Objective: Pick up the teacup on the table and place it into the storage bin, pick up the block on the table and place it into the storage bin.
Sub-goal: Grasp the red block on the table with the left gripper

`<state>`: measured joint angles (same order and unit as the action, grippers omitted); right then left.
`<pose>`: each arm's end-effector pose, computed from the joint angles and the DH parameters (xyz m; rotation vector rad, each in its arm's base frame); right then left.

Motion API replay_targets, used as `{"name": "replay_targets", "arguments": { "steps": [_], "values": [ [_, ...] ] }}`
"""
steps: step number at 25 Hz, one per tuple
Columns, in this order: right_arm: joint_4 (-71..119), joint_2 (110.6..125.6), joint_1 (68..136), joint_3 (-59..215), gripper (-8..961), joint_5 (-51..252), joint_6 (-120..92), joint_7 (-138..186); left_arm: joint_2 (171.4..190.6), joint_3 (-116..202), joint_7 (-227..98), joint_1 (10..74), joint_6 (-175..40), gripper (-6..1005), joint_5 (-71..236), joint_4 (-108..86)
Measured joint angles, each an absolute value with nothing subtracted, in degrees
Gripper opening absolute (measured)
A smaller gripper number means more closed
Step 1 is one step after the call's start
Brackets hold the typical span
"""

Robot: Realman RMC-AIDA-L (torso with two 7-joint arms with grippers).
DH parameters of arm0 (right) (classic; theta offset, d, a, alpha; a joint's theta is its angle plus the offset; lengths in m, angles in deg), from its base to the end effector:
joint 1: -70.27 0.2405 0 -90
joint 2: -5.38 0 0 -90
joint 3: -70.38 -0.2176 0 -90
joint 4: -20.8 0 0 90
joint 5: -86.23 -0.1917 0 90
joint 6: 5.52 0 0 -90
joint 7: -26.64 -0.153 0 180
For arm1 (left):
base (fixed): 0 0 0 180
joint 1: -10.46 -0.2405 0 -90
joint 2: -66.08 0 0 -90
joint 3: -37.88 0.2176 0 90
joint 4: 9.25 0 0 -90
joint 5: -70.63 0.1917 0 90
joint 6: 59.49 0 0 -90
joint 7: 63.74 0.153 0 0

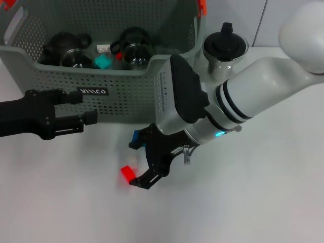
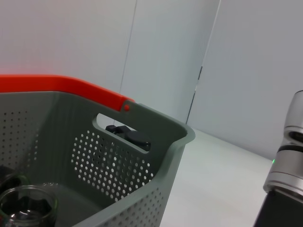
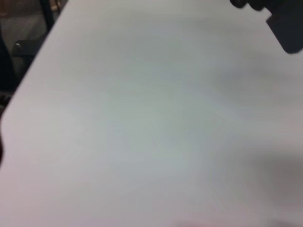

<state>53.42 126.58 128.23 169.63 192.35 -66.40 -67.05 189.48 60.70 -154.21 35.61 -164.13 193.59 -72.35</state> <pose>0.0934 0.3191 -0.1225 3.1154 0.1379 0.1251 -0.2278 0.2763 0.0798 -2.5865 -0.6885 -0.6660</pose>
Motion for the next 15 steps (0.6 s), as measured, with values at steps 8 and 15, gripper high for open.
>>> {"name": "replay_targets", "arguments": {
  "steps": [8,15],
  "values": [
    [53.3,126.08,127.4,170.0,943,191.5,-61.8,-71.2,189.47,60.7,-154.2,35.7,-164.1,705,193.6,-72.4],
    [51.8,125.87,127.1,170.1,944,191.7,-55.8,-77.1,189.48,60.7,-154.2,35.9,-164.1,705,193.6,-72.4]
  ]
}}
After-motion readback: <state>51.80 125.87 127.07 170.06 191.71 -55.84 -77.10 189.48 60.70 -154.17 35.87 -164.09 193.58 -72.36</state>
